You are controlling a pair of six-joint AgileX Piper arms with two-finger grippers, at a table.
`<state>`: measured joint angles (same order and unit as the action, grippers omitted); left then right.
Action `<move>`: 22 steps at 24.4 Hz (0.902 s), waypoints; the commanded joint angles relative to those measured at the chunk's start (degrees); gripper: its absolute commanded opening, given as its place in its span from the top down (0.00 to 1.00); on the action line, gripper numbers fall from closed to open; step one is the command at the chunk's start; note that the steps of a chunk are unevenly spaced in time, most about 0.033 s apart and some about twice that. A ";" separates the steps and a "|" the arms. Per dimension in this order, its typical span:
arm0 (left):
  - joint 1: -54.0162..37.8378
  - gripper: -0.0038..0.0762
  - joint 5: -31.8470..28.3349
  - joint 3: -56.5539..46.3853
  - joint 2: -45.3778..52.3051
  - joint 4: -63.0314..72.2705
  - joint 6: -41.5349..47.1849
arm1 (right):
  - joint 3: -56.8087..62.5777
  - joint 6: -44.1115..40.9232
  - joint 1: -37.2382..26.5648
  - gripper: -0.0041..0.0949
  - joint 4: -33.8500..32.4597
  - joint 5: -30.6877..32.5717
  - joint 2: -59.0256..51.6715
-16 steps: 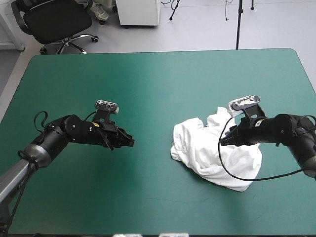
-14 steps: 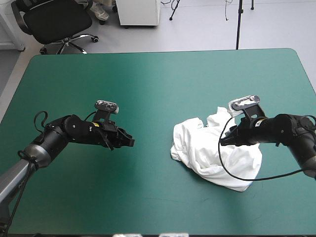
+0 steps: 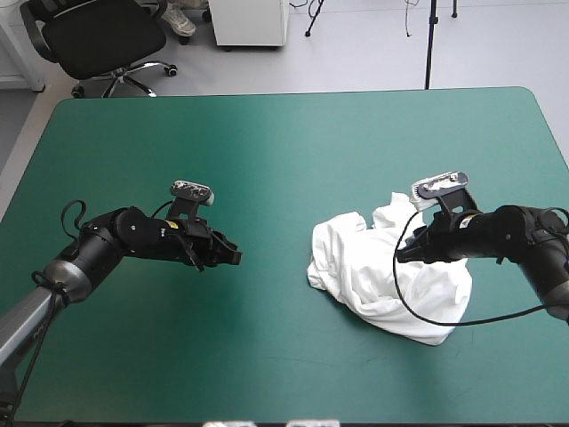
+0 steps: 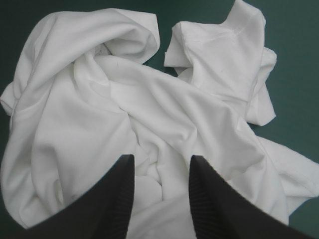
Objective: Fold the cloth
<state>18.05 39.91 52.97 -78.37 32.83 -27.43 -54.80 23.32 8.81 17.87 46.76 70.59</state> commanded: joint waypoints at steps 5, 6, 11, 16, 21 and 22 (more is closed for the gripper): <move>0.26 0.69 3.99 7.03 12.42 -5.12 4.05 | -1.99 0.37 -0.10 0.61 0.95 -1.98 -1.12; 0.26 0.69 4.72 8.21 16.50 -9.33 7.27 | -1.99 0.48 -0.10 0.61 0.71 -1.98 -1.12; 0.26 0.69 6.73 9.11 27.54 -22.10 18.88 | -1.99 0.48 -0.10 0.61 0.71 -1.98 -1.23; 0.26 0.69 10.78 9.11 37.32 -31.97 28.12 | -1.99 0.70 -0.10 0.61 0.48 -2.18 -1.23; 0.26 0.69 15.22 7.99 44.80 -35.39 31.85 | -1.99 1.04 -0.10 0.61 0.33 -1.98 -1.23; 0.26 0.69 16.05 7.26 46.15 -35.39 31.85 | -1.99 1.23 -0.10 0.61 0.19 -1.98 -1.23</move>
<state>18.05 56.81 60.16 -35.03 -1.51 2.66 -54.80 23.51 8.81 17.67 46.76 70.59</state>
